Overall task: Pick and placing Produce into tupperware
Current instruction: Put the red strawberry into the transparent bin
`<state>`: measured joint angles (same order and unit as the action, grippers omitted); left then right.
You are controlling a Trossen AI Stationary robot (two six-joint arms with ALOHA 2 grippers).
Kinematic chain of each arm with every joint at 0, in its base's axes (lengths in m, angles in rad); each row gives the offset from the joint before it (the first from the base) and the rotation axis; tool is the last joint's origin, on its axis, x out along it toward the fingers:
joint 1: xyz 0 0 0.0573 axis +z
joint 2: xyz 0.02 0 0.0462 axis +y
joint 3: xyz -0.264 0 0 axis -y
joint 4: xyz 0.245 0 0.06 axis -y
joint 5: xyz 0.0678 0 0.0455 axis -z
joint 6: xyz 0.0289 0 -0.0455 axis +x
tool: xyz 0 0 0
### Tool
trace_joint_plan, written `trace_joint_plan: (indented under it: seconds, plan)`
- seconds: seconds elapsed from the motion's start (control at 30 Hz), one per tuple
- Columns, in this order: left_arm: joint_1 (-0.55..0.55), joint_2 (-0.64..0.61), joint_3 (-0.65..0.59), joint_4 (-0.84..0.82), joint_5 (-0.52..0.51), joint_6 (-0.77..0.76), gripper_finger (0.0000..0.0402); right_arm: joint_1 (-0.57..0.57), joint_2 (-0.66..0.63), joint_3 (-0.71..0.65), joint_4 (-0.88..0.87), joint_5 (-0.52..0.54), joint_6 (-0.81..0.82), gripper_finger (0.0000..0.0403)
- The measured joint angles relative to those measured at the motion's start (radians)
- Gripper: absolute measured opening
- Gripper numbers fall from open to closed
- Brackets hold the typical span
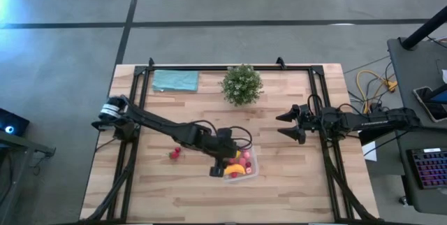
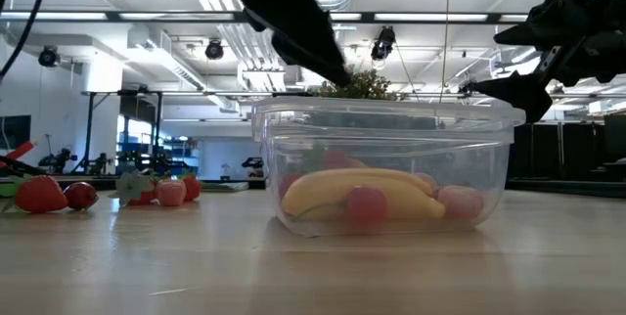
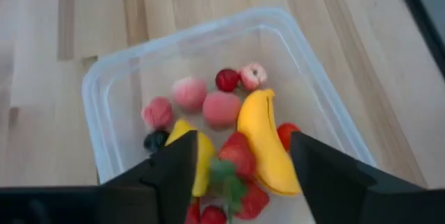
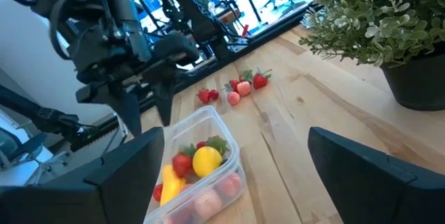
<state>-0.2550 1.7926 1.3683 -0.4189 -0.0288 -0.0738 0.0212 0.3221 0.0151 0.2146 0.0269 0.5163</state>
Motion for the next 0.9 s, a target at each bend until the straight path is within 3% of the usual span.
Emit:
trace_joint_plan:
  seconds: [0.13,0.2,0.4,0.63,0.8,0.9]
  plan:
    - [0.002,-0.021,0.016,-0.133,-0.006,-0.081,0.0266,0.0,0.003,0.0,0.0,0.0,0.0,0.0345]
    - [0.003,-0.048,0.025,-0.291,-0.009,-0.125,0.0282,0.0,0.002,0.0,0.001,0.0,0.0,0.0347]
    - [0.003,-0.145,-0.002,-0.659,-0.135,-0.194,0.0281,0.0,0.006,0.0,0.0,0.0,0.0,0.0348]
    - [0.231,-0.23,-0.108,-0.678,-0.052,-0.583,0.025,0.0,0.008,0.0,0.0,0.0,0.0,0.0343]
    - [0.393,-0.239,-0.157,-0.666,-0.031,-0.629,0.0238,0.0,0.008,0.0,0.0,0.0,0.0,0.0349]
    - [0.433,-0.239,-0.191,-0.628,-0.021,-0.656,0.0237,0.0,0.008,0.0,0.0,0.0,0.0,0.035]
